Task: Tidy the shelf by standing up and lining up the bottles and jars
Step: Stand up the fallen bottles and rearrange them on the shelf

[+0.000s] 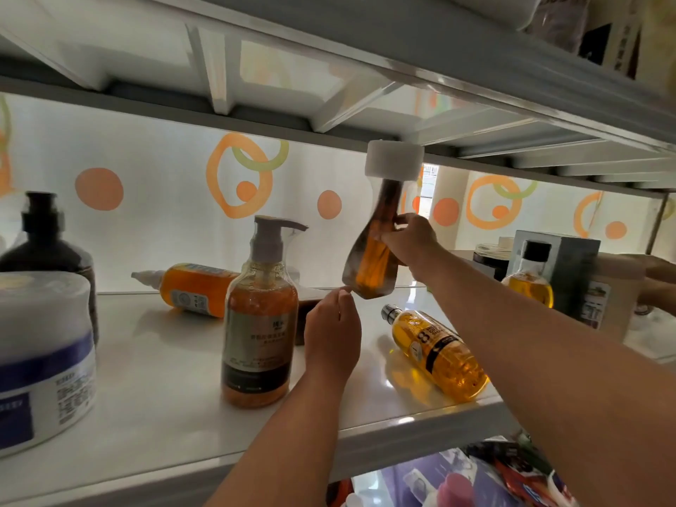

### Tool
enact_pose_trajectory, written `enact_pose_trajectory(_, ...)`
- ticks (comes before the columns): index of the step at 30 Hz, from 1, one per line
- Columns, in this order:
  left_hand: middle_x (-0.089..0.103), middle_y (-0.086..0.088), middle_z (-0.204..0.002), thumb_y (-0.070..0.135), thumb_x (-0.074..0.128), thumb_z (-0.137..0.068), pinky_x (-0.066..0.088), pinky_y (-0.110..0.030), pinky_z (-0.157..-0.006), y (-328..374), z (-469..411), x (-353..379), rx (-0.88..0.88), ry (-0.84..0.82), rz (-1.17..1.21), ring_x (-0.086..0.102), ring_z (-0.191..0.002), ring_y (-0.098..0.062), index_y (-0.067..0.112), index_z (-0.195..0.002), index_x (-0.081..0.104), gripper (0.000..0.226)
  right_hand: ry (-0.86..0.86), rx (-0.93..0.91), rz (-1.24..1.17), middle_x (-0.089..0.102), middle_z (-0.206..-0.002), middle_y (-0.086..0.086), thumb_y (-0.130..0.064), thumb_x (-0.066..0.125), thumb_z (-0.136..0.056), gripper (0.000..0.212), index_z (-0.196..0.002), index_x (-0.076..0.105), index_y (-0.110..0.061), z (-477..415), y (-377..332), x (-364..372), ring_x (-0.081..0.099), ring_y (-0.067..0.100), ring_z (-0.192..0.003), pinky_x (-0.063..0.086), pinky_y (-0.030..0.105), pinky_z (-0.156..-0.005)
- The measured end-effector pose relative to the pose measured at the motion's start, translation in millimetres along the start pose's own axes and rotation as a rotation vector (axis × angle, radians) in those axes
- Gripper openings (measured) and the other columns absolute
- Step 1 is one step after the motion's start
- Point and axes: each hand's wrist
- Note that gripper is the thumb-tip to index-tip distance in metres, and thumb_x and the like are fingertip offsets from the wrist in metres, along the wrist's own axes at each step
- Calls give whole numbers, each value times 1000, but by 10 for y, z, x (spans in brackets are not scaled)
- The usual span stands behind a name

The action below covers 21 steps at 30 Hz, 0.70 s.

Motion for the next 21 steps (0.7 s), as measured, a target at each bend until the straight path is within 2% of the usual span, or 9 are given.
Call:
enact_pose_trajectory(2, 70, -15, -93, 18, 32, -98, 48, -30, -77, 27, 5, -15, 31, 74, -4, 62, -86, -27, 8, -92, 67, 36, -35, 31, -12, 56, -112, 6, -22, 65, -86, 50, -131, 45, -13, 26, -4, 84, 56, 29, -107, 52, 39, -91)
enact_pose_trajectory(3, 68, -14, -89, 18, 31, -97, 47, -22, -72, 22, -1, -20, 43, 96, -16, 59, -81, -24, 5, -91, 66, 38, -50, 49, -13, 56, -110, 5, -19, 63, -87, 48, -131, 45, -14, 38, 0, 123, 56, 27, -103, 53, 38, -89)
enact_pose_trajectory(4, 65, -12, -87, 17, 31, -98, 40, -11, -65, 7, -7, -21, 52, 112, -56, 53, -78, -19, 4, -92, 64, 36, -62, 64, -7, 56, -108, 5, -18, 61, -88, 46, -131, 44, -15, 54, 5, 156, 55, 26, -99, 53, 37, -86)
enact_pose_trajectory(6, 57, -8, -88, 15, 33, -98, 31, -8, -60, 5, 11, -49, 59, 146, -164, 46, -79, -15, 5, -96, 61, 29, -81, 92, 6, 55, -106, 5, -15, 58, -89, 43, -130, 44, -14, 85, 23, 204, 52, 24, -94, 51, 34, -78)
enact_pose_trajectory(7, 54, -6, -91, 16, 35, -98, 31, -10, -63, 0, 17, -58, 61, 161, -196, 48, -83, -16, 7, -100, 59, 26, -91, 103, 6, 55, -105, 5, -14, 56, -90, 42, -130, 44, -14, 95, 38, 218, 52, 25, -93, 49, 33, -75)
enact_pose_trajectory(9, 54, -7, -109, 18, 36, -98, 38, -20, -79, 20, 31, -66, 57, 154, -250, 52, -105, -21, 11, -116, 55, 27, -110, 124, 5, 57, -107, 7, -12, 55, -90, 41, -129, 44, -14, 108, 73, 233, 53, 26, -94, 49, 33, -76)
enact_pose_trajectory(12, 43, -5, -141, 21, 32, -100, 36, -29, -101, 52, 33, -56, 14, 112, -331, 38, -132, -19, 14, -137, 41, 40, -151, 157, -9, 57, -112, 7, -9, 54, -89, 43, -130, 43, -16, 106, 138, 236, 54, 25, -97, 53, 37, -85)
enact_pose_trajectory(16, 39, 1, -149, 24, 27, -101, 27, -26, -107, 56, 34, -53, -11, 61, -403, 28, -138, -14, 16, -143, 37, 44, -228, 173, -34, 55, -111, 6, -3, 53, -89, 46, -132, 42, -15, 122, 217, 247, 52, 24, -98, 50, 34, -82)
enact_pose_trajectory(21, 33, -3, -153, 26, 27, -101, 25, -32, -113, 17, 19, -30, -52, 39, -510, 21, -143, -18, 14, -145, 34, 46, -260, 163, -45, 50, -109, 2, -3, 50, -93, 44, -134, 42, -16, 119, 269, 270, 46, 21, -99, 45, 30, -80)
Point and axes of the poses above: each hand's wrist, its own z-axis away from the middle knuckle, its own x-axis out of the palm, y = z × x
